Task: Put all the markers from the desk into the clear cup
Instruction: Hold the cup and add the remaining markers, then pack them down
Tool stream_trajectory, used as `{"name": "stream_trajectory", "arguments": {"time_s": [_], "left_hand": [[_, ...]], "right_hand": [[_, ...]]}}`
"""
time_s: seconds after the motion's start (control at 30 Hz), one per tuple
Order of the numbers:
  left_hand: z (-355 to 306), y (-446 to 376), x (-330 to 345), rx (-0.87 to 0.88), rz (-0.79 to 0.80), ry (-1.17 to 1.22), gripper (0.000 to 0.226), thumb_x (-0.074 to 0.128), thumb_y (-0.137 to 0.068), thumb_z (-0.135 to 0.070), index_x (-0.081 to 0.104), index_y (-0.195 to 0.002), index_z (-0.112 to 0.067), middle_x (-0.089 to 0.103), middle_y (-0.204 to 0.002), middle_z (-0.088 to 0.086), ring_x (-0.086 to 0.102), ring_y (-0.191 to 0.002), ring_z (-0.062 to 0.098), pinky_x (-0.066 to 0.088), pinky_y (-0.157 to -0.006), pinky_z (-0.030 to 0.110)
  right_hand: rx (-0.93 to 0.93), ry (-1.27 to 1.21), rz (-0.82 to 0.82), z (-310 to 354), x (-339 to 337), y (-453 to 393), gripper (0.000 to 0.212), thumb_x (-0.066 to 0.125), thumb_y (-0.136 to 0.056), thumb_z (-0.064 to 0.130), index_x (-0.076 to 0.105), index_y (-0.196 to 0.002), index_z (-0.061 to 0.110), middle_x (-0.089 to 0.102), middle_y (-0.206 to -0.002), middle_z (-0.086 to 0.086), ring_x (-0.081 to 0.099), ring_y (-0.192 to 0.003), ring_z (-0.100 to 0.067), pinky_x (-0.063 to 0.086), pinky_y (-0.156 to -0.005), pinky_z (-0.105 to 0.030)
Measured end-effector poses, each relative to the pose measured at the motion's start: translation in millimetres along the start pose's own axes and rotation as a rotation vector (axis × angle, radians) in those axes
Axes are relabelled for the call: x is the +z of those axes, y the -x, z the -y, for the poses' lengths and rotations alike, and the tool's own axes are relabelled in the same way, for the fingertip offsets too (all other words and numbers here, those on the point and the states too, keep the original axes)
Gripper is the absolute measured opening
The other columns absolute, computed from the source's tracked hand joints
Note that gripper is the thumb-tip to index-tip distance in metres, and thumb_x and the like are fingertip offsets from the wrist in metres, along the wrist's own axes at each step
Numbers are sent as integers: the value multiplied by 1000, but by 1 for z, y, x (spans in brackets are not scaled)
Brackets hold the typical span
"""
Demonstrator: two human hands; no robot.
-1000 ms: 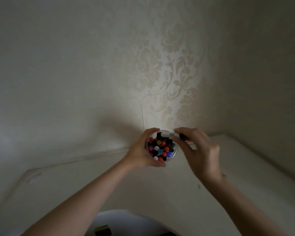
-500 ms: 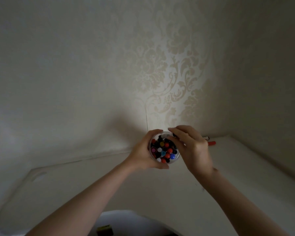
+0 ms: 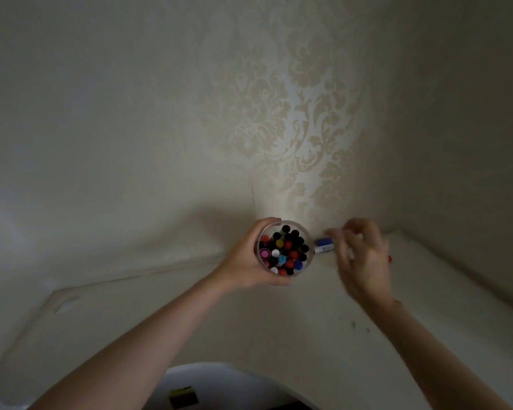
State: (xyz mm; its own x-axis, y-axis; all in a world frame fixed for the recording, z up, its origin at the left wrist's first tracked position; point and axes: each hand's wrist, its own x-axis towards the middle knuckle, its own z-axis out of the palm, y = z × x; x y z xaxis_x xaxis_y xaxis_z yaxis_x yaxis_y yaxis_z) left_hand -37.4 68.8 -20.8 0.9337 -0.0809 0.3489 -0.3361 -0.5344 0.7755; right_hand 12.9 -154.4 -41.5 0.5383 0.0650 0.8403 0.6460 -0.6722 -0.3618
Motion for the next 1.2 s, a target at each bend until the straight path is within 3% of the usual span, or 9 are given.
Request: {"name": "stream_trajectory", "arguments": {"time_s": [0.07, 0.13, 0.2, 0.23, 0.33, 0.5, 0.63, 0.83, 1.2], "left_hand": [[0, -1, -1, -5, 9, 16, 102, 97, -47, -23, 45, -134, -37, 57, -131, -15, 60, -120, 4, 55, -99, 28], [1, -3, -1, -14, 15, 35, 103, 96, -46, -24, 45, -134, -35, 56, -133, -13, 59, -122, 5, 54, -99, 26], [1, -3, -1, -21, 17, 41, 102, 96, -46, -22, 45, -134, -36, 56, -133, -13, 59, -123, 6, 54, -99, 27], [1, -4, -1, -24, 17, 43, 102, 96, -47, -20, 46, -134, -37, 56, -133, -13, 59, -123, 6, 54, -99, 27], [1, -3, -1, -34, 17, 38, 102, 97, -49, -13, 46, -134, -37, 56, -133, -14, 59, -123, 6, 54, -99, 26], [-1, -1, 2, -38, 21, 18, 101, 97, -51, -9, 45, -134, -39, 57, -128, -18, 60, -117, -1, 54, -94, 21], [-1, 0, 3, -35, 23, 0, 103, 98, -47, -19, 45, -132, -44, 58, -130, -17, 60, -120, 4, 55, -102, 35], [1, 2, 5, -18, -21, -17, 104, 98, -45, -23, 45, -133, -39, 56, -131, -17, 61, -120, 10, 56, -99, 42], [3, 4, 8, 13, -28, -48, 106, 99, -47, -25, 43, -135, -37, 57, -132, -15, 62, -120, 10, 57, -98, 38]], "right_hand": [[206, 149, 161, -48, -6, 8, 32, 50, -87, 30, 65, -112, 17, 59, -118, -8, 56, -109, -30, 42, -88, -44], [368, 382, 587, -93, -11, 20, 55, 53, -86, 26, 39, -140, 23, 36, -150, -3, 34, -137, -23, 29, -106, -48], [421, 479, 887, -124, -17, 33, 62, 44, -93, 31, 15, -148, 30, 16, -158, 6, 18, -145, -16, 18, -112, -52], [417, 463, 918, -132, -21, 36, 58, 41, -95, 33, 17, -148, 32, 20, -156, 7, 22, -143, -17, 21, -111, -51], [359, 379, 696, -142, -34, 38, 43, 56, -90, 29, 47, -132, 30, 50, -135, -1, 49, -119, -27, 43, -91, -43], [333, 390, 724, -135, -48, 42, 16, 56, -90, 36, 62, -106, 35, 61, -115, 2, 53, -106, -24, 40, -83, -35], [231, 7, 356, -85, -64, 20, 11, 67, -84, 23, 71, -95, 23, 73, -91, -2, 62, -72, -14, 41, -66, -10], [89, -162, -63, 22, -110, -17, 14, 65, -87, 30, 67, -94, 18, 68, -77, 7, 62, -66, -13, 46, -59, -11], [-265, -153, 51, 56, -41, -14, 10, 62, -90, 12, 69, -97, 9, 66, -83, -5, 60, -74, -19, 52, -64, -32]]}}
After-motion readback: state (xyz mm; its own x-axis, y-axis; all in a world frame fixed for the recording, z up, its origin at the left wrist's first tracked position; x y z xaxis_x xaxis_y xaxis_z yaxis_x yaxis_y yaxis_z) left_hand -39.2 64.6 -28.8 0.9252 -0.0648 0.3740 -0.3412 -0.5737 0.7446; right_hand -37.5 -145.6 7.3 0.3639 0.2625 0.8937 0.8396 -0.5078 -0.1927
